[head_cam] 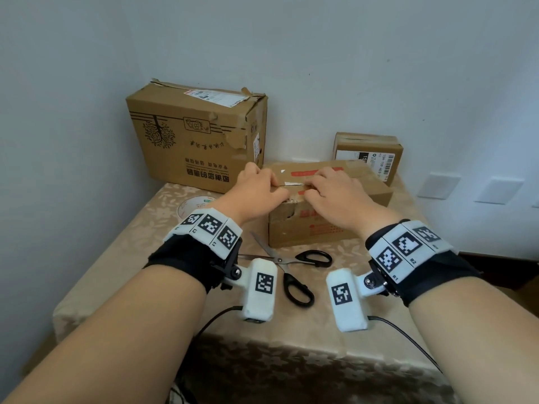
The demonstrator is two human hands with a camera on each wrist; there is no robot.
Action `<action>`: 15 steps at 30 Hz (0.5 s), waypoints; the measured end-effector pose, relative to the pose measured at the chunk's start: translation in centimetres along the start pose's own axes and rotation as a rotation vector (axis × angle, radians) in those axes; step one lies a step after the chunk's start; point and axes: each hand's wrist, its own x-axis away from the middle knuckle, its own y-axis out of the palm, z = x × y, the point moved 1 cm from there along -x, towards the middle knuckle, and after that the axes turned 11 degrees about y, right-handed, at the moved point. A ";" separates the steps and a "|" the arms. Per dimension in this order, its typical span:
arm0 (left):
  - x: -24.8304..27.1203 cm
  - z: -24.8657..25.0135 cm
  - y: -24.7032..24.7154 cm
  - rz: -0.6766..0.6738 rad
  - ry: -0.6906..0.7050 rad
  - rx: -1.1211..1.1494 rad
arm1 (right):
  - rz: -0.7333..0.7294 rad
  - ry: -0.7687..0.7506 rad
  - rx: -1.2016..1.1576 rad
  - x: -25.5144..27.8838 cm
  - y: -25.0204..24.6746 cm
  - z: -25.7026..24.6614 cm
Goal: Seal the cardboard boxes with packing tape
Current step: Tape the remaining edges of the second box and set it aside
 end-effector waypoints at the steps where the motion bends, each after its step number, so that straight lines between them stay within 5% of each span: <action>1: -0.1 0.0 0.1 -0.002 -0.013 0.021 | 0.001 0.005 0.014 -0.4 0.0 -0.2; 11: 0.5 -2.0 -0.1 0.115 0.042 0.523 | 0.069 0.088 -0.007 -2.6 -0.2 0.1; 15: 0.3 -2.7 0.8 0.223 -0.049 0.601 | 0.059 0.041 -0.050 -2.7 0.1 -1.2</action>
